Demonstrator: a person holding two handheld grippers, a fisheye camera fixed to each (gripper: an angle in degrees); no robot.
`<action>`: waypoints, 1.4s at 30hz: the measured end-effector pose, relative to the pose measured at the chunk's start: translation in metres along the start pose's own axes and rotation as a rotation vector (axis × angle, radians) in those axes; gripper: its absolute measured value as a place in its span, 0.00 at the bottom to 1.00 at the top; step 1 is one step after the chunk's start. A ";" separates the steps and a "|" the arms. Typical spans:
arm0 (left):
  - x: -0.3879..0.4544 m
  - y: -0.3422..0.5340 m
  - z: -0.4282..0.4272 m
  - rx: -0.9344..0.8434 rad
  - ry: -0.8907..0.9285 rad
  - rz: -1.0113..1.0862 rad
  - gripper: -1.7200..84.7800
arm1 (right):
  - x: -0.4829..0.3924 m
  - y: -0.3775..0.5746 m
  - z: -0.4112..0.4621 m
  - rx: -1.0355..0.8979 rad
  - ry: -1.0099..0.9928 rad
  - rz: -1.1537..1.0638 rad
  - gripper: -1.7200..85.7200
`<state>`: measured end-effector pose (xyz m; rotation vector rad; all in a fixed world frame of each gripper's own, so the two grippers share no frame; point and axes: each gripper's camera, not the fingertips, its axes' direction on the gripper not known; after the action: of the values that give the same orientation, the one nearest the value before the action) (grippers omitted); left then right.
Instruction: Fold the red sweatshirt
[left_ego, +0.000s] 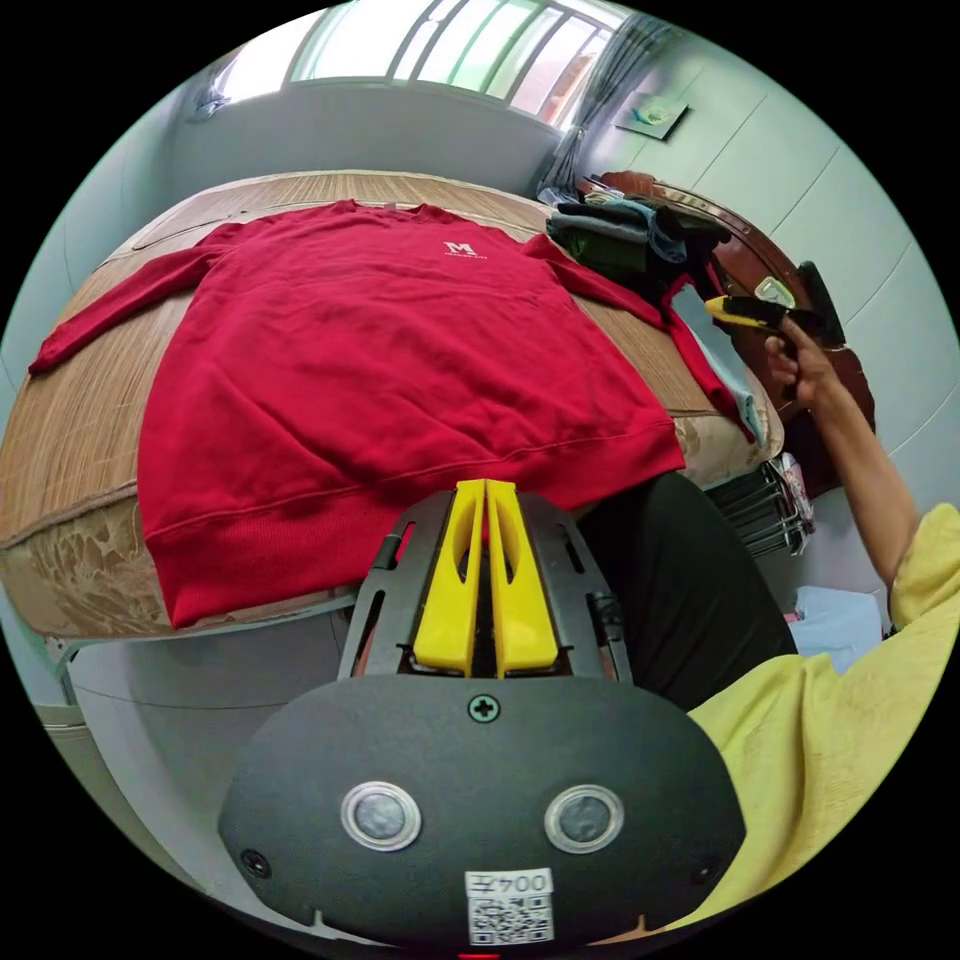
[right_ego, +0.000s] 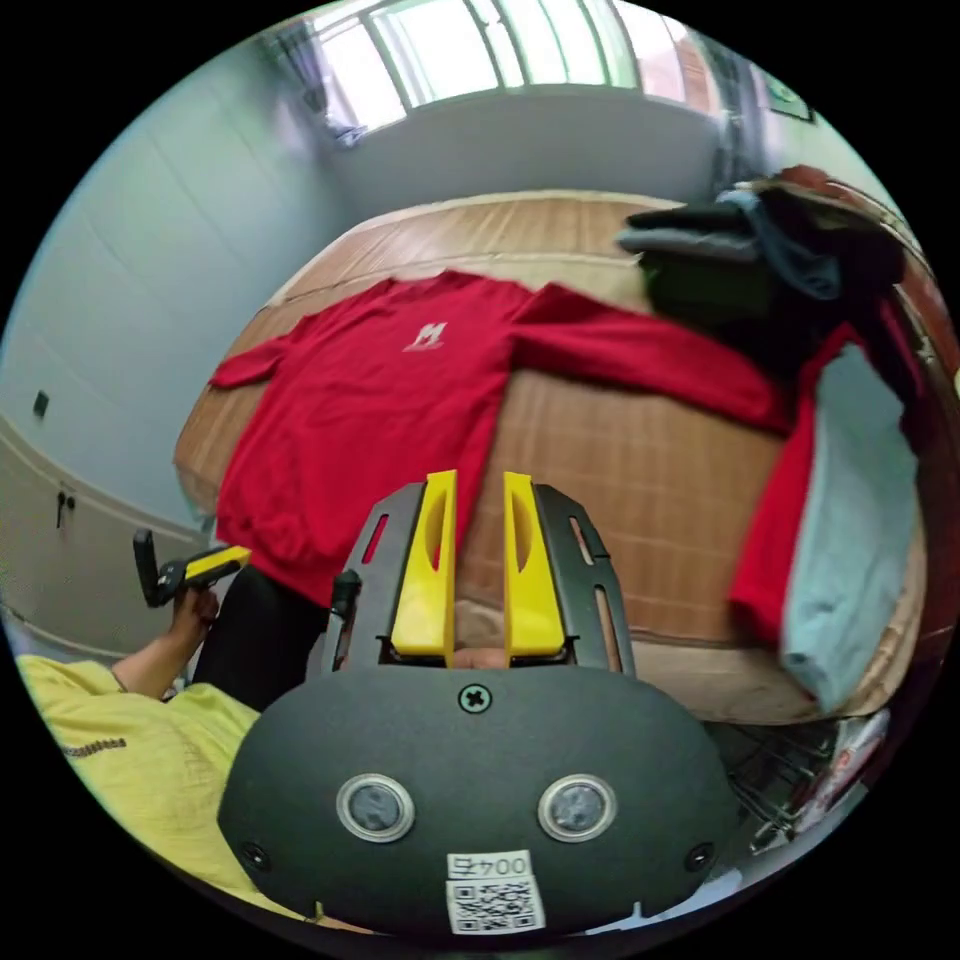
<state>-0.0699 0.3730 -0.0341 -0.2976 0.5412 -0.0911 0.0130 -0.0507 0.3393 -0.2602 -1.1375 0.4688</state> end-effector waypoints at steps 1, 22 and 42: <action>0.003 0.000 0.002 -0.007 -0.006 0.010 0.02 | -0.022 0.012 0.031 -0.028 -0.040 -0.008 0.15; -0.012 0.002 0.025 -0.142 0.034 0.022 0.02 | -0.063 0.062 0.127 -0.075 0.254 0.096 0.12; -0.047 0.014 -0.025 0.031 -0.053 -0.206 0.02 | 0.001 0.084 0.099 -0.059 0.085 0.055 0.11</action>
<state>-0.1231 0.3876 -0.0355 -0.3243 0.4546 -0.2901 -0.0958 0.0199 0.3442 -0.3604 -1.0649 0.4686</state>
